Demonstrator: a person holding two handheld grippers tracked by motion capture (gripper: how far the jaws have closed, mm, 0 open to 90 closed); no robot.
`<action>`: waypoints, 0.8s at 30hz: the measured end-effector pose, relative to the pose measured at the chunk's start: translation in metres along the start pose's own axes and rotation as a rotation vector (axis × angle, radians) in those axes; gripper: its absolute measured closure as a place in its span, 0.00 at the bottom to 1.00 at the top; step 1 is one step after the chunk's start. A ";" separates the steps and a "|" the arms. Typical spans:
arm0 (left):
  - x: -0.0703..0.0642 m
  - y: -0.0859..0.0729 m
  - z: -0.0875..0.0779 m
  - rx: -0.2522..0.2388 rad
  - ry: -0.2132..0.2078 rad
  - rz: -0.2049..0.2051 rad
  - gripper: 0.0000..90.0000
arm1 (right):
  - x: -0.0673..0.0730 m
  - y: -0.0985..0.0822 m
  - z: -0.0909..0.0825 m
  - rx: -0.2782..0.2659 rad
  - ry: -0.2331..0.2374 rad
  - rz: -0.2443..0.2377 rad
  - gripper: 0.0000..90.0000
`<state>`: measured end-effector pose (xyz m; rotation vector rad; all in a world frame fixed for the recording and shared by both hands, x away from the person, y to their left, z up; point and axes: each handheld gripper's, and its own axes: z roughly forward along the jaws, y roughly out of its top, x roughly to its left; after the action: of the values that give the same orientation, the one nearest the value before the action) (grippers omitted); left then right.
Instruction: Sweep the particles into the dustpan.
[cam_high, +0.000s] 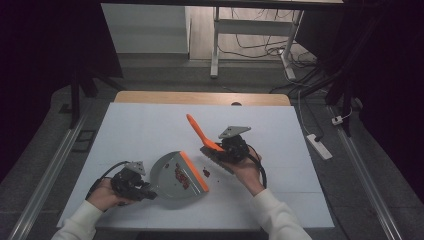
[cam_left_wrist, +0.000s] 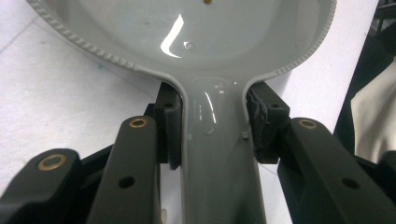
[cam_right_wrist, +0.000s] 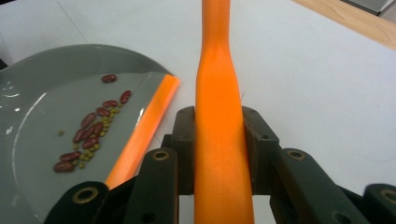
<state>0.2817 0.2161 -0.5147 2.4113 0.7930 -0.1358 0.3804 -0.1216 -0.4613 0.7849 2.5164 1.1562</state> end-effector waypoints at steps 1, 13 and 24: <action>0.000 0.000 0.000 0.001 -0.002 -0.001 0.68 | -0.001 -0.002 -0.001 0.002 -0.004 0.004 0.78; -0.003 0.007 0.005 0.016 -0.005 0.002 0.68 | 0.002 -0.023 0.001 0.062 -0.042 0.026 0.78; -0.004 0.009 0.007 0.022 -0.010 0.007 0.68 | 0.015 -0.024 0.010 0.068 -0.021 0.028 0.78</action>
<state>0.2837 0.2042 -0.5145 2.4320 0.7827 -0.1542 0.3632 -0.1198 -0.4862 0.8483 2.5471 1.0699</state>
